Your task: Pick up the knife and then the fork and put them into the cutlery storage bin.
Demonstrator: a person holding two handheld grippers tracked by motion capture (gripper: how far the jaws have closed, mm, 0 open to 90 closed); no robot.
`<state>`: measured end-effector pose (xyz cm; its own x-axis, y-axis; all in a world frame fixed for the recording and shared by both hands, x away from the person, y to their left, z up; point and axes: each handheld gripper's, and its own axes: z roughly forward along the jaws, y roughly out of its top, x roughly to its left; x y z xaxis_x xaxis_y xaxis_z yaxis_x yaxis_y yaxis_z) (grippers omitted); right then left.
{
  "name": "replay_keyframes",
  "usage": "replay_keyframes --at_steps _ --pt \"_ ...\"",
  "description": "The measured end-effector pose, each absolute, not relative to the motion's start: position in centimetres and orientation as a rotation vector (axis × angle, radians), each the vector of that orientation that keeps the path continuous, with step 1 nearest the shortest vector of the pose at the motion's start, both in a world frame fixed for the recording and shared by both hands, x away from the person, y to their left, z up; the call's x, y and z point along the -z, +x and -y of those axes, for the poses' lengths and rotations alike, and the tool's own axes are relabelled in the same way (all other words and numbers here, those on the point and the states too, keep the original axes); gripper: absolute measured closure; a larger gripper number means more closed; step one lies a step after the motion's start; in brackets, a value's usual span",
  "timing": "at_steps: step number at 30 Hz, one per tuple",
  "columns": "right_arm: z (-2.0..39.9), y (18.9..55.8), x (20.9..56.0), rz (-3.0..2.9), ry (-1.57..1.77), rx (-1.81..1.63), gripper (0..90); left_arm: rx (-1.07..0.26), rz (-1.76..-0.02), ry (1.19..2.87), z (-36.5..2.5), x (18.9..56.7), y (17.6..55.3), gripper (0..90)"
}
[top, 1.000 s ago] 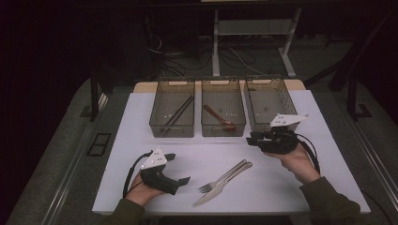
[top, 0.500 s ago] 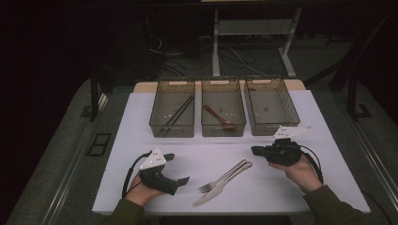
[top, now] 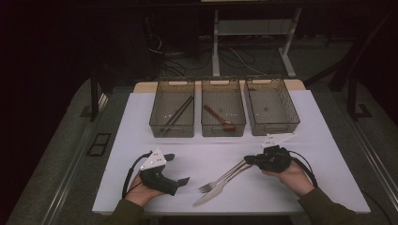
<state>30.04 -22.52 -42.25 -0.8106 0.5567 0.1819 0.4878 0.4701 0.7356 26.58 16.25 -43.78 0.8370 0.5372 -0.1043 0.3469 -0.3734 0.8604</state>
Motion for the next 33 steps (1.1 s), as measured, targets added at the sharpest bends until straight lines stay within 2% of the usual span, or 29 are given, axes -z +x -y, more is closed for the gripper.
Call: replay_keyframes --at_steps 19,33 --pt "18.2 30.1 44.2 -2.755 0.810 -1.139 88.8 -0.234 -0.649 1.999 -16.2 43.8 26.6 0.0" --pt "17.5 29.8 44.2 -2.794 0.766 -1.098 89.1 -0.230 -0.647 2.000 -16.1 43.8 26.6 0.0"
